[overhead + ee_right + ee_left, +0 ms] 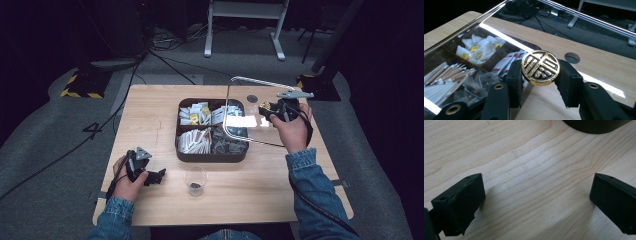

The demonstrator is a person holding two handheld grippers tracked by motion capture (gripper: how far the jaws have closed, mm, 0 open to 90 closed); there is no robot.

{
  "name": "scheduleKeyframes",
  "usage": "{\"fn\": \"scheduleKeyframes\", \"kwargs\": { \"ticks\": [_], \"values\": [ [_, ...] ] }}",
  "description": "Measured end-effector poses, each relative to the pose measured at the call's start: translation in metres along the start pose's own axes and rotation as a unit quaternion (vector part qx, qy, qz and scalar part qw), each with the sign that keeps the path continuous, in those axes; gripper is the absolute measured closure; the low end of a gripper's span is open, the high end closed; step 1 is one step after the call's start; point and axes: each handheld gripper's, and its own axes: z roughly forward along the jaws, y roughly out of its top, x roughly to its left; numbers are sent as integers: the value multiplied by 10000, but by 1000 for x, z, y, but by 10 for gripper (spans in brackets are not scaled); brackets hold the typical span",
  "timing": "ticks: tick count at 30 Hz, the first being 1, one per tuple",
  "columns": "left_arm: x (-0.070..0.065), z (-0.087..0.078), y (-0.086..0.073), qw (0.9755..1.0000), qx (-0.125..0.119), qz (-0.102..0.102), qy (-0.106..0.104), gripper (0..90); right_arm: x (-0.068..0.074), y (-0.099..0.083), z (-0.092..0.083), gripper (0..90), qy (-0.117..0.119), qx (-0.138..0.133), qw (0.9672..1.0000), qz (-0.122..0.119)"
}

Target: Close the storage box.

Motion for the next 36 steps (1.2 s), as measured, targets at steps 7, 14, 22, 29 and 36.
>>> {"fn": "scheduleKeyframes", "kwargs": {
  "ticks": [7,14,22,29,36],
  "values": [
    [-1,-1,-1,10000,8,-29,50,4,17,7,18,589,229,69,9997,-89],
    [-1,-1,-1,10000,7,-32,70,3,32,16,34,589,395,133,9990,-160],
    [-1,-1,-1,10000,9,-32,72,3,46,20,50,589,510,207,9982,-244],
    [-1,-1,-1,10000,13,-18,79,2,56,21,62,589,549,261,9978,-259],
    [-1,-1,-1,10000,7,-39,73,2,66,19,74,589,612,329,9973,-255]
  ]
}}
